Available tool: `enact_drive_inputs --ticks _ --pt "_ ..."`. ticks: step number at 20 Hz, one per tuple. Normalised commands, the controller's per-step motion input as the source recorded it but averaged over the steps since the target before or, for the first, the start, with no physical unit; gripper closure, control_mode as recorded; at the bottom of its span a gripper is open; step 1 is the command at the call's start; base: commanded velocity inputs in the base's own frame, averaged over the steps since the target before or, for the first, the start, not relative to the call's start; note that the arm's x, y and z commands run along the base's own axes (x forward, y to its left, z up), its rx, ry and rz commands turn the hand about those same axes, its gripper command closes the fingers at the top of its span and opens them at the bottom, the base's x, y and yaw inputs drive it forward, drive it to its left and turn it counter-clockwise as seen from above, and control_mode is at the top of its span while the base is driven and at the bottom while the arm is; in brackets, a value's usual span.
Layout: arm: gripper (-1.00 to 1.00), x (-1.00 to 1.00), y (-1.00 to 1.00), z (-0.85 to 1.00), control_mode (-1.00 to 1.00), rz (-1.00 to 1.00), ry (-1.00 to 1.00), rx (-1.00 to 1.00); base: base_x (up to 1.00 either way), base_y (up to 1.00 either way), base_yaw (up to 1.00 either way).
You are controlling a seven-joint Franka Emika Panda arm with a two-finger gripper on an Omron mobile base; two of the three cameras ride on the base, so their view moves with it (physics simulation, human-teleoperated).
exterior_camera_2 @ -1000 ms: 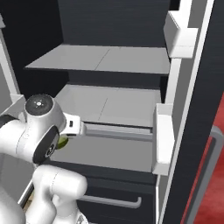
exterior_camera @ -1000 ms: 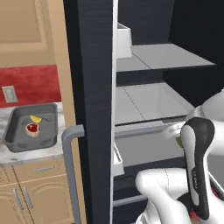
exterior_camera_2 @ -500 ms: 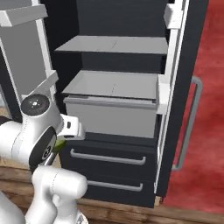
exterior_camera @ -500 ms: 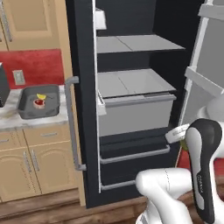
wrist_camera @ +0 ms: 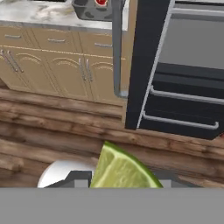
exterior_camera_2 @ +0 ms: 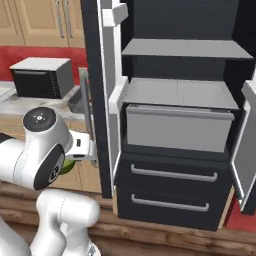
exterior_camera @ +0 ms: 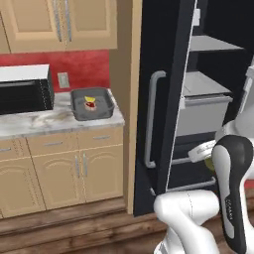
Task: Place one lemon wedge and one steak in each tupperware on the nearby counter, to pack two identical lunches.
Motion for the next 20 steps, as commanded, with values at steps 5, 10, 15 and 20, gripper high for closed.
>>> enact_drive_inputs --ticks 5,10,15,20 --pt "1.00 0.00 0.00 0.00 1.00 0.00 0.00 0.00 0.10 1.00 0.00" --pt "1.00 0.00 0.00 0.00 1.00 0.00 0.00 0.00 0.46 1.00 0.00" --pt "1.00 0.00 0.00 0.00 1.00 0.00 0.00 0.00 0.60 1.00 0.00" --pt "1.00 0.00 0.00 0.00 1.00 0.00 0.00 0.00 0.59 1.00 0.00"
